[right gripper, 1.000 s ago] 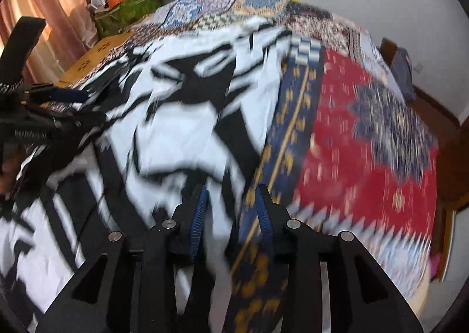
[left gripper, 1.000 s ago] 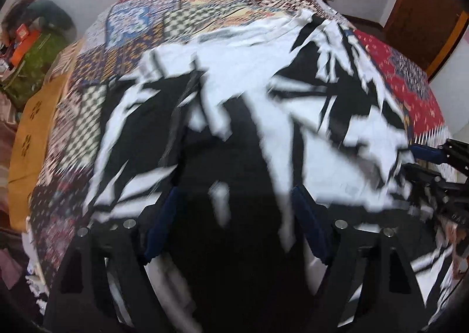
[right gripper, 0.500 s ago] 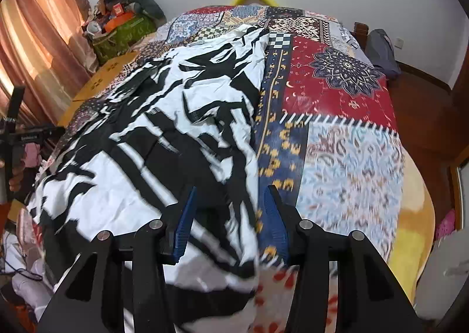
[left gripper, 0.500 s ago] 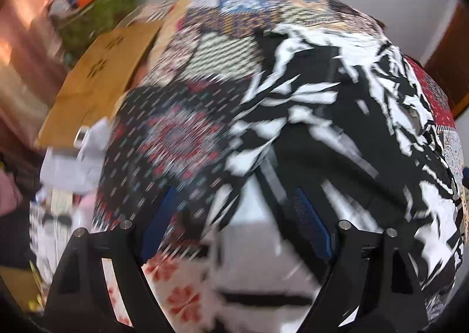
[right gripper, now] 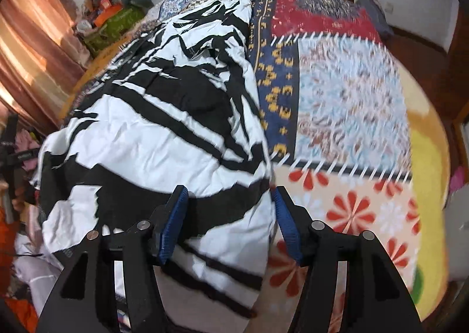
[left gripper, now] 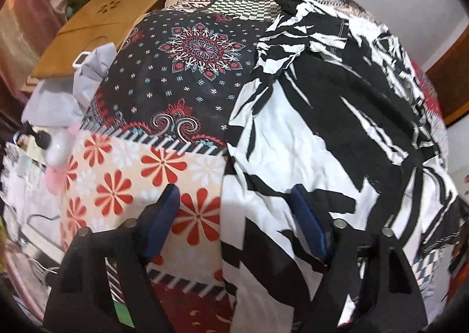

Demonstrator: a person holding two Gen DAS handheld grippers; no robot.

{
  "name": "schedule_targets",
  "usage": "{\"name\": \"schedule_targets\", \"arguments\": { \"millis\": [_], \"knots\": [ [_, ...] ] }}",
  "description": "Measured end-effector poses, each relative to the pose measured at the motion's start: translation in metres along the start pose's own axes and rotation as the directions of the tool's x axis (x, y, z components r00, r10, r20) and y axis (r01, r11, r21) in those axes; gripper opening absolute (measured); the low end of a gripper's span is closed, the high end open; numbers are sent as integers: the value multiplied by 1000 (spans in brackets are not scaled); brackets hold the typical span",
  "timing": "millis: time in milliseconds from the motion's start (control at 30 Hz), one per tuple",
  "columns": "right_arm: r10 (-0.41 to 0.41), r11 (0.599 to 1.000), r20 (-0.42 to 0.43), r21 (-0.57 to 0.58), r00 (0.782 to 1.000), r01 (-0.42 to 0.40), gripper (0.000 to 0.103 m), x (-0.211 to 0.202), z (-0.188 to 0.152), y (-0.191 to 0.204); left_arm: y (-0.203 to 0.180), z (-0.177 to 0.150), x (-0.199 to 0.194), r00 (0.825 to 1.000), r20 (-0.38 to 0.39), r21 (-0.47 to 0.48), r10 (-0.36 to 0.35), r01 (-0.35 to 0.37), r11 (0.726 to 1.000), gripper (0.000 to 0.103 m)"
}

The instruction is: Fold small clothes

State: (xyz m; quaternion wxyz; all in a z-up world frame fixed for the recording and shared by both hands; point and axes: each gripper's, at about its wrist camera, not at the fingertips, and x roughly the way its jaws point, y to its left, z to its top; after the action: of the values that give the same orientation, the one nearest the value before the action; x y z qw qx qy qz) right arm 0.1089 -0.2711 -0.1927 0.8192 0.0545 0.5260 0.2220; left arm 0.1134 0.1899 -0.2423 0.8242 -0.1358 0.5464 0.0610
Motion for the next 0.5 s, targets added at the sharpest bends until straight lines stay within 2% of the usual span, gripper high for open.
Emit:
{"name": "schedule_targets", "arguments": {
  "millis": [67, 133, 167, 200, 233, 300, 367, 500],
  "knots": [
    [21, 1000, 5, 8, 1000, -21, 55, -2, -5, 1, -4, -4, -3, 1000, 14, 20, -11, 11, 1000, 66],
    [49, 999, 12, 8, 999, -49, 42, -4, -7, 3, -12, -10, -7, 999, 27, 54, -27, 26, 998, 57],
    [60, 998, 14, 11, 998, -60, 38, -5, -8, 3, -14, -12, -8, 999, 28, 63, -34, 32, 998, 49],
    [64, 998, 16, 13, 998, -65, 29, -5, -8, 4, -17, -13, -10, 999, 29, 77, -45, 43, 996, 39],
    [72, 997, 17, 14, 997, -72, 17, -6, -9, 5, -21, -15, -12, 998, 29, 90, -57, 54, 994, 34],
    [97, 995, 14, 15, 995, -97, 9, -6, -6, 7, -27, -16, -14, 997, 25, 109, -72, 69, 992, 12],
    [99, 995, 15, -11, 995, -99, 8, -8, -4, 13, -34, -15, -17, 998, 29, 131, -55, 51, 990, 7],
    [105, 993, 62, -65, 993, -101, 7, -21, 8, 26, -44, -8, -30, 996, 81, 146, -34, 22, 989, 6]
  ]
}}
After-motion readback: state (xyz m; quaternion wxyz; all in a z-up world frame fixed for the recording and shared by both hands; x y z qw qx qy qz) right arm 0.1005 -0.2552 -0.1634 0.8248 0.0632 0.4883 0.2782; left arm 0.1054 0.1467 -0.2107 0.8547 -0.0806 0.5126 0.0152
